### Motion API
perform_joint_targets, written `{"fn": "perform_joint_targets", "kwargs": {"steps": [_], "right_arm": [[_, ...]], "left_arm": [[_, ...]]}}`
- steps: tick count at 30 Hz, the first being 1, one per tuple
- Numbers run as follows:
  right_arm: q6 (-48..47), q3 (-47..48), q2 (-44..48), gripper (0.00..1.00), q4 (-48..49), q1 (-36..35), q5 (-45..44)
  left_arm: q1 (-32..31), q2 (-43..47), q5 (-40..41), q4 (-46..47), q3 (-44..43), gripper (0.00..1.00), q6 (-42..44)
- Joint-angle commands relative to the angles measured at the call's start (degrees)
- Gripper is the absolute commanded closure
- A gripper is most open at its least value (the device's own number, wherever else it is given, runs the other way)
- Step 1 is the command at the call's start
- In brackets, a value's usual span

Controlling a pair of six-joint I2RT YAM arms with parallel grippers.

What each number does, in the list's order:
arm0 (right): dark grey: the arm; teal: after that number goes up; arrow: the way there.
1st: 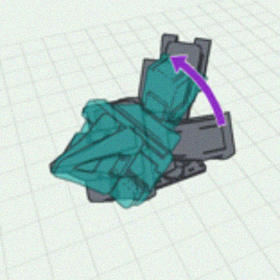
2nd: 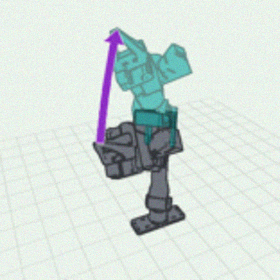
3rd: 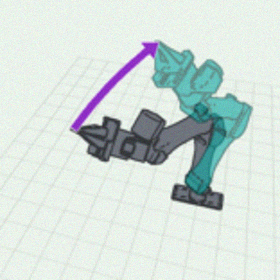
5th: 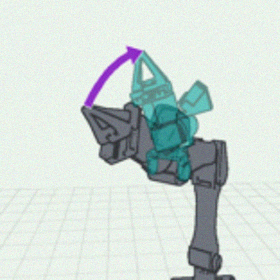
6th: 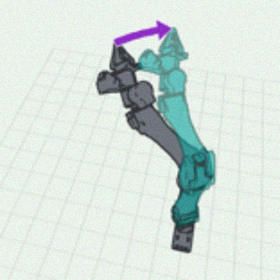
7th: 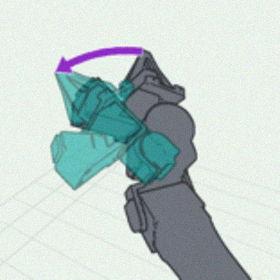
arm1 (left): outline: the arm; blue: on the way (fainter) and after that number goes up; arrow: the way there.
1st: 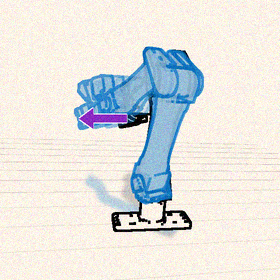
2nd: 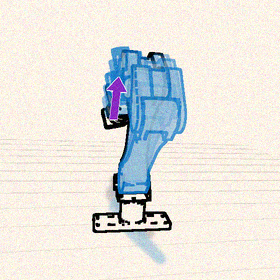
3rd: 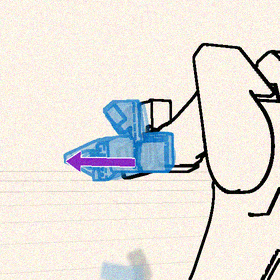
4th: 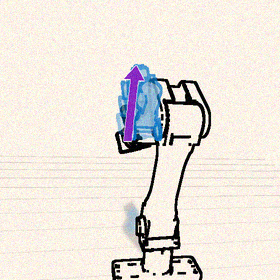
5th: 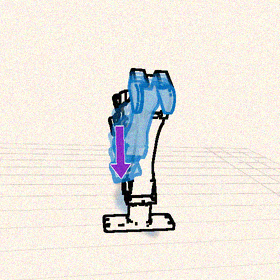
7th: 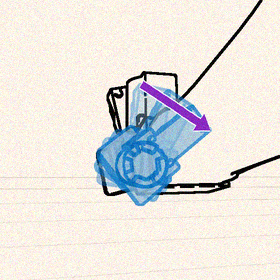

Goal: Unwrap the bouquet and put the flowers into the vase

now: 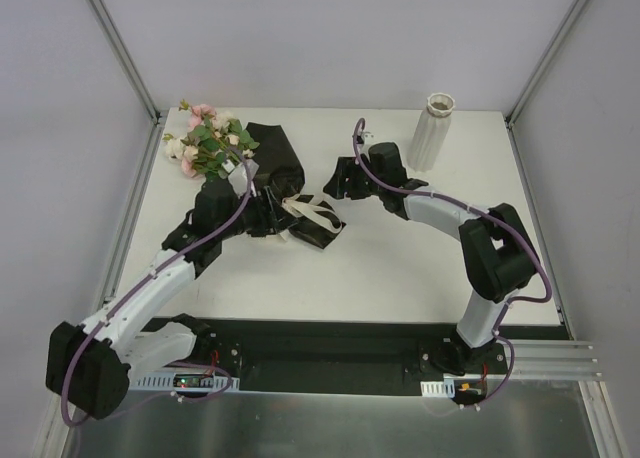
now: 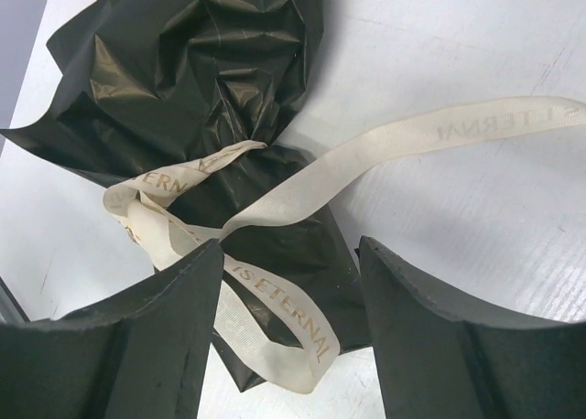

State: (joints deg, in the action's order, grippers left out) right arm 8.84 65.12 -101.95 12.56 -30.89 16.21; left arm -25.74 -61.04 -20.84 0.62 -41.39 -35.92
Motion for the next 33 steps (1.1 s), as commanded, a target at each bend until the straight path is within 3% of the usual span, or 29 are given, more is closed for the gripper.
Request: {"fn": "perform_joint_targets", "kwargs": {"steps": [1, 4, 6, 12, 15, 18, 23, 26, 27, 29, 33], "right_arm": [[0.6, 0.4, 2.6, 0.36, 3.6, -0.4, 2.2], [-1.1, 0.9, 2.6, 0.36, 3.5, -1.6, 3.2], [-2.3, 1.6, 2.4, 0.36, 3.3, -2.4, 3.7], [-3.7, 3.1, 1.3, 0.36, 1.9, -3.0, 4.7], [-3.9, 3.7, 0.8, 0.36, 1.5, -3.1, 4.2], [-3.7, 5.2, -0.5, 0.37, -0.8, -3.0, 2.2], [-0.1, 6.4, -2.2, 0.36, -3.0, -1.5, 1.2], [1.4, 5.3, -2.3, 0.36, -3.1, -0.7, -0.3], [1.8, 4.8, -2.3, 0.36, -3.2, -0.5, -0.7], [2.3, 3.9, -2.3, 0.36, -3.7, -0.3, -2.4], [4.0, 5.7, -4.8, 0.36, -5.6, -0.3, -2.9]], "left_arm": [[4.1, 2.6, 4.0, -5.6, 4.5, 0.51, 2.9], [5.3, -2.1, 6.2, -4.9, 3.8, 0.32, 4.0], [6.6, -7.7, 7.5, -4.2, 1.7, 0.30, 5.8], [9.1, -20.4, 4.1, -0.7, -3.4, 0.47, 5.8], [9.2, -22.4, 2.7, 2.3, -3.9, 0.55, 5.2], [9.2, -23.0, 1.3, 4.9, -3.6, 0.57, 4.4], [9.2, -24.3, -1.9, 7.5, -3.2, 0.49, 2.6], [9.2, -25.4, -3.0, 8.5, -3.0, 0.73, 2.2], [9.2, -25.4, -3.7, 8.5, -3.2, 0.86, 2.0], [9.2, -24.2, -4.3, 8.3, -2.7, 0.97, 1.5], [9.4, -18.8, -0.9, 3.2, -1.9, 1.00, 2.9]]}}
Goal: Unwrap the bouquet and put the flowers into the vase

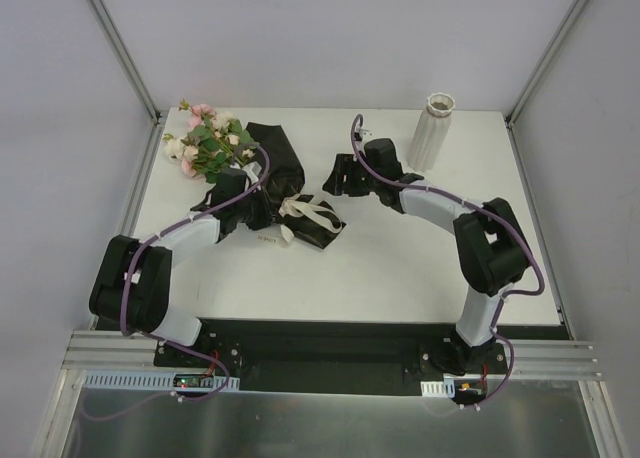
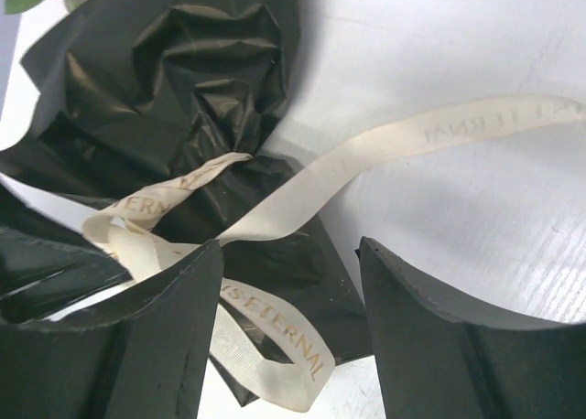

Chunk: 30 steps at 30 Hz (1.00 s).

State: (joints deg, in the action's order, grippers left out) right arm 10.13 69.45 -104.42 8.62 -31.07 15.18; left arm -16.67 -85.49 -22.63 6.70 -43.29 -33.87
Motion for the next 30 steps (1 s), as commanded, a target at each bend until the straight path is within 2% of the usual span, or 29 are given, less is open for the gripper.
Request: {"fn": "perform_joint_targets", "kwargs": {"steps": [1, 7, 11, 15, 17, 22, 26, 30], "right_arm": [[3.5, 1.7, -3.8, 0.37, -1.7, -0.2, -1.9], [8.4, 2.9, -8.5, 0.44, -1.8, 0.7, -4.5], [8.4, 9.3, -12.9, 0.48, -4.0, 1.6, -3.8], [8.6, 14.1, -16.6, 0.48, -7.2, 1.6, -3.9], [9.2, 15.9, -18.3, 0.48, -7.8, 1.7, -4.0], [9.0, 17.4, -19.7, 0.48, -10.1, 1.7, -4.9], [8.4, 17.8, -19.6, 0.48, -11.3, 1.8, -6.3], [6.1, 21.2, -18.8, 0.47, -14.8, 1.7, -5.8]], "left_arm": [[0.3, 6.9, 1.4, -4.1, 0.0, 1.00, 1.0], [0.5, 13.3, -0.4, -13.0, -3.4, 1.00, 1.8], [0.6, 17.4, -0.7, -19.3, -8.1, 1.00, 2.9], [1.1, 22.5, 3.8, -30.1, -15.2, 1.00, 5.6], [1.2, 27.5, 8.7, -34.3, -19.0, 1.00, 7.8], [1.2, 37.1, 16.7, -39.3, -26.6, 1.00, 11.7], [1.2, 46.5, 23.8, -41.9, -28.1, 1.00, 15.0], [1.2, 54.7, 28.0, -42.1, -24.6, 0.97, 15.8]]}}
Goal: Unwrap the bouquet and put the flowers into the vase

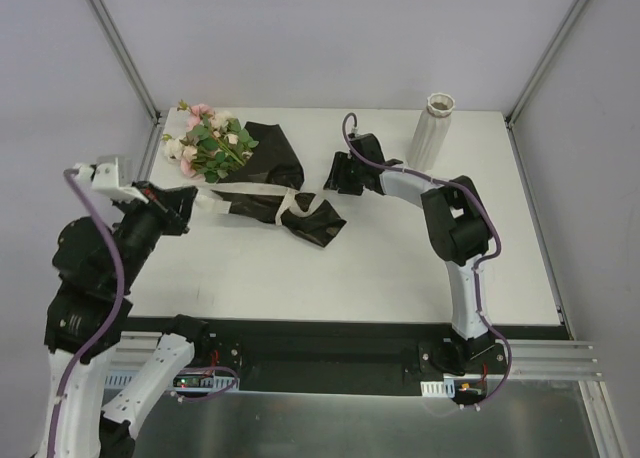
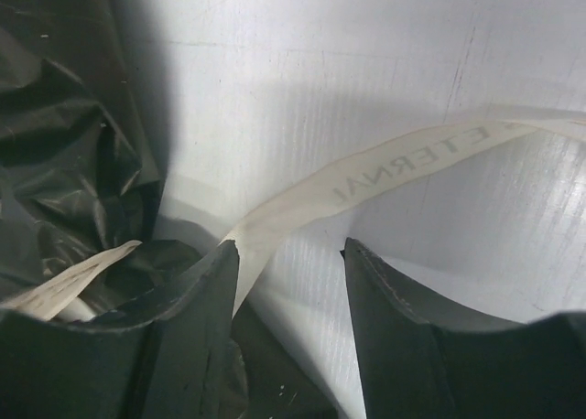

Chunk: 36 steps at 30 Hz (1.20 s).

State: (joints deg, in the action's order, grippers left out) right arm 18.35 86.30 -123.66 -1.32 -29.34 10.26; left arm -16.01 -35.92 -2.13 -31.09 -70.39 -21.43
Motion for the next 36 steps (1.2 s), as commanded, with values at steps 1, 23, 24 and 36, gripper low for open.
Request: {"fn": "perform_joint_targets", "kwargs": {"steps": [1, 23, 24, 36], "right_arm": [[-2.9, 5.0, 1.0, 0.47, -5.6, -0.1, -0.4], [12.5, 6.3, 10.8, 0.42, -8.8, -9.5, 5.3], [14.9, 8.2, 9.1, 0.42, -8.4, -9.5, 5.6], [25.0, 16.1, -1.0, 0.44, -14.1, -11.0, 4.6]], "left_arm": [[0.5, 6.4, 7.1, -4.4, 4.4, 0.95, 3.1], [3.2, -21.4, -11.6, 7.8, 12.4, 0.54, -6.0], [6.0, -23.6, -16.5, 10.6, 12.2, 0.59, -6.5], [13.0, -61.3, -36.5, 21.3, -3.1, 0.99, -5.7]]}}
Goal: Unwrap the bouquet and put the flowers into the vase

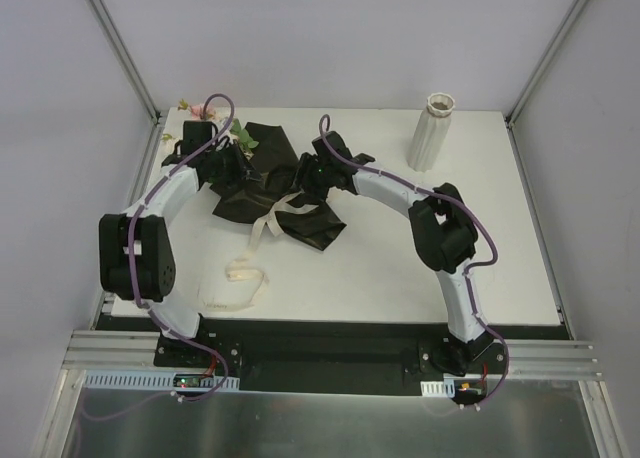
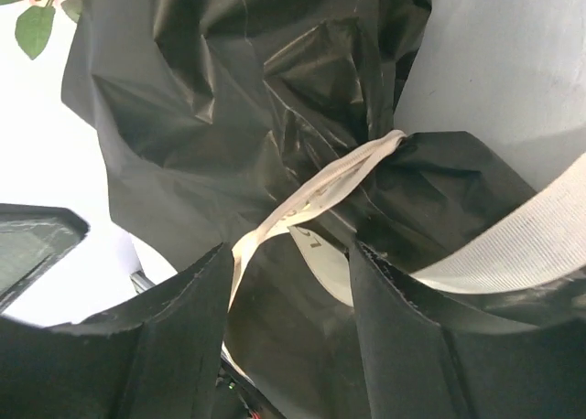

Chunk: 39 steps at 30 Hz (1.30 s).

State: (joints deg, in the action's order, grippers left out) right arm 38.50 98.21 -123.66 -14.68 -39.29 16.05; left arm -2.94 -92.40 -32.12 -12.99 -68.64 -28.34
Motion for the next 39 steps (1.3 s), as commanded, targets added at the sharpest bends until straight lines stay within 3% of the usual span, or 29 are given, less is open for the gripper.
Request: {"fn": "perform_joint_targets", "kwargs": {"steps": [1, 11, 14, 24, 28, 32, 39], "right_arm": [[5.3, 5.0, -1.6, 0.45, -1.2, -1.2, -1.5], [10.4, 6.1, -5.3, 0.50, -0.4, -2.0, -3.1], [10.8, 7.7, -6.1, 0.57, 0.0, -2.0, -2.6], [12.9, 9.5, -2.7, 0.95, 3.0, -1.0, -2.3], [12.6, 5.3, 2.7, 0.98, 5.8, 0.2, -1.8], [8.0, 2.0, 11.2, 0.99, 5.9, 1.9, -2.6], [-16.0, 8.8, 22.7, 0.99, -0.5, 3.3, -11.2]], "left_arm": [[0.0, -6.4, -7.7, 3.2, -5.5, 1.00, 1.3], [-0.1, -19.4, -9.3, 3.2, -12.7, 1.00, 2.3], [0.0, -21.4, -7.9, 3.1, -12.2, 1.00, 2.7], [0.0, -22.9, -3.9, 3.1, -8.1, 1.00, 3.8], [0.7, -23.1, -2.2, 3.1, -6.9, 1.00, 3.5], [1.9, -24.0, -1.2, 3.0, -5.7, 1.00, 2.9], [2.4, -24.8, -1.9, 3.1, -6.0, 1.00, 2.5]]}}
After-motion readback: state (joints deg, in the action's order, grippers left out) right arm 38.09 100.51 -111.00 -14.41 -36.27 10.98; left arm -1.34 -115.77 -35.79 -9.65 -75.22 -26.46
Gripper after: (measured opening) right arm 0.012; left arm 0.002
